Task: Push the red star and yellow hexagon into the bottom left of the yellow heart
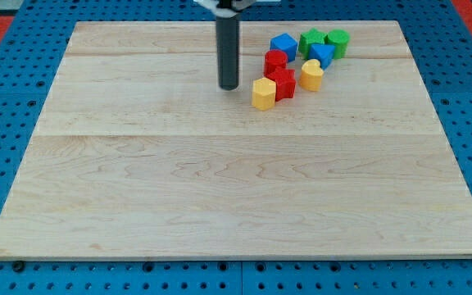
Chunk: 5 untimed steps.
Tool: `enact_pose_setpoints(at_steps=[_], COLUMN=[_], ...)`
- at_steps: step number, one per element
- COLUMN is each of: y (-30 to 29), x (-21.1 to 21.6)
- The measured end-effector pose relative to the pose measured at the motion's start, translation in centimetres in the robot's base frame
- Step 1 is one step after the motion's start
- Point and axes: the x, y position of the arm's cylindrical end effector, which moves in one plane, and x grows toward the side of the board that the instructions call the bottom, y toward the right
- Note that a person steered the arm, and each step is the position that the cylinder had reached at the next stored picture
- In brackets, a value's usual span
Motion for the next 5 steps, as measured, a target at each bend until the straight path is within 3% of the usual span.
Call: enact_pose_setpoints(at_steps=[1, 3, 4, 5], y=[2.0, 4.1, 5.8, 3.9], x=[3.9, -2.4, -1.3, 0.7])
